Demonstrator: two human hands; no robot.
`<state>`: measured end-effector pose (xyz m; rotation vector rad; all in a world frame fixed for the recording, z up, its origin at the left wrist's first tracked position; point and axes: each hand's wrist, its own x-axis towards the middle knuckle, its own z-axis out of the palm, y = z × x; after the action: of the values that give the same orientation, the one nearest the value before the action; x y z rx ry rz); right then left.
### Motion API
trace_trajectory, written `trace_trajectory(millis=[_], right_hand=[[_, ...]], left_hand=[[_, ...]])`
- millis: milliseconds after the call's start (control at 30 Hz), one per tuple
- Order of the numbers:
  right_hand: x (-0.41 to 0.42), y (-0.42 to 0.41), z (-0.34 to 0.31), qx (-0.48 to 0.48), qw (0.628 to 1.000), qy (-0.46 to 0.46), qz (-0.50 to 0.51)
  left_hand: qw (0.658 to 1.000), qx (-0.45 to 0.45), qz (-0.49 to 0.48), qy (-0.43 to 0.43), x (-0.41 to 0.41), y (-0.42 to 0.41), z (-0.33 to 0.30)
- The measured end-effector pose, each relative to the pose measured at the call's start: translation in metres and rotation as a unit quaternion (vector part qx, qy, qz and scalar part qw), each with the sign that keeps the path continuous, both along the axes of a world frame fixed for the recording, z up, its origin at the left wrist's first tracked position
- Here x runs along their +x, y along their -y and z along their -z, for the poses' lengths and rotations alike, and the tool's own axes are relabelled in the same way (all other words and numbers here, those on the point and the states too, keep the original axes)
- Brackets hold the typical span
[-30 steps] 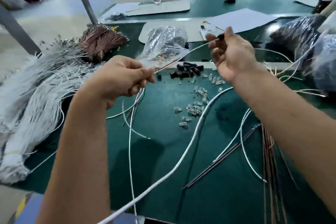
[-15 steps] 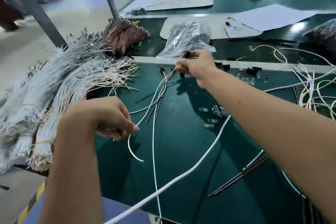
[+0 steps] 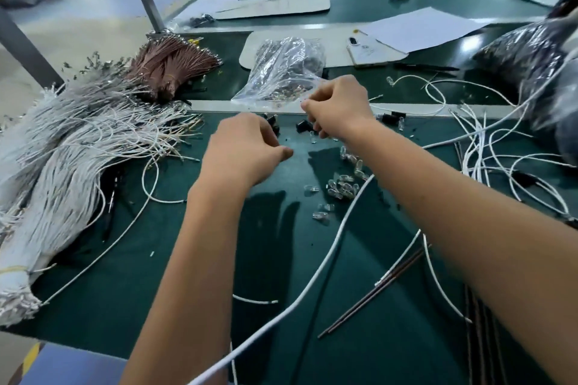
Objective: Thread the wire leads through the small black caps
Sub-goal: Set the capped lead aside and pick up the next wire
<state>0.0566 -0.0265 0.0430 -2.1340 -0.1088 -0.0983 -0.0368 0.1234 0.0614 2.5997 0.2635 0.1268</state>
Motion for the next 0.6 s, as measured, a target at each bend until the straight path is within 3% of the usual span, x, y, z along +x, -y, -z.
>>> trace_trajectory(millis=[167, 333, 500, 600], right_hand=[[-0.016, 0.084, -0.013, -0.048, 0.998, 0.012, 0.037], [-0.045, 0.152, -0.011, -0.131, 0.990, -0.040, 0.015], [-0.068, 0.184, 0.010, -0.220, 0.975, 0.017, 0.016], [-0.077, 0.194, 0.025, -0.223, 0.971, 0.085, 0.035]], left_hand=[[0.995, -0.036, 0.096, 0.005, 0.021, 0.073, 0.006], [0.995, 0.014, 0.083, -0.055, 0.034, 0.109, 0.030], [0.999, -0.009, 0.039, -0.002, 0.038, 0.132, 0.048], [0.997, -0.040, 0.045, 0.042, 0.036, 0.137, 0.056]])
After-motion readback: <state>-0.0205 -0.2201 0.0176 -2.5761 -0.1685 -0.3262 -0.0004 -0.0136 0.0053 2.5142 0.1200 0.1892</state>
